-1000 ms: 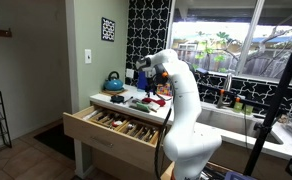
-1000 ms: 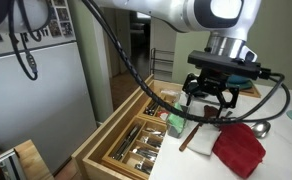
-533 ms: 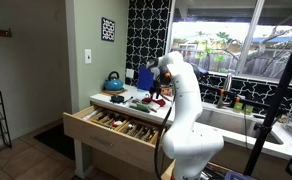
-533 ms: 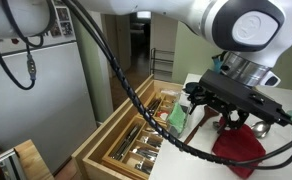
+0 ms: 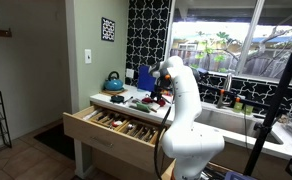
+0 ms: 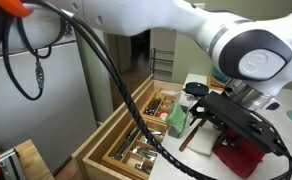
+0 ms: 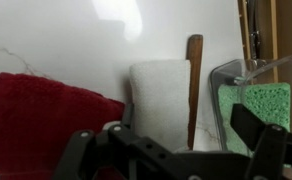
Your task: Remove the transparent cutlery holder from the drawer, put it on the countertop and then put the green and white sponges inside it.
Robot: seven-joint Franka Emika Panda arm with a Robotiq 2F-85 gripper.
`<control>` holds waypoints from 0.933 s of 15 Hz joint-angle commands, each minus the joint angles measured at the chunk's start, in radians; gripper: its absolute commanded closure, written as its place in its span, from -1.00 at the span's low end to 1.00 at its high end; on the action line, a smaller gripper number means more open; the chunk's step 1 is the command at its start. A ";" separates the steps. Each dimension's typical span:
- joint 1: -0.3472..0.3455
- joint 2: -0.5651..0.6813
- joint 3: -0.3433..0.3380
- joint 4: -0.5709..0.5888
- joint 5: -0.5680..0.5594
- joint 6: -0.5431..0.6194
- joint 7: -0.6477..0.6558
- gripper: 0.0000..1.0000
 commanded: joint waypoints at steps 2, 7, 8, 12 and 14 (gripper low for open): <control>-0.030 0.040 0.021 0.037 0.018 0.009 -0.006 -0.35; -0.050 0.049 0.023 0.057 0.018 0.001 0.002 -0.40; -0.052 0.050 0.023 0.058 0.017 0.001 0.004 -0.20; -0.059 0.056 0.028 0.065 0.013 -0.005 0.005 0.44; -0.048 0.055 0.015 0.054 0.016 0.001 -0.001 0.72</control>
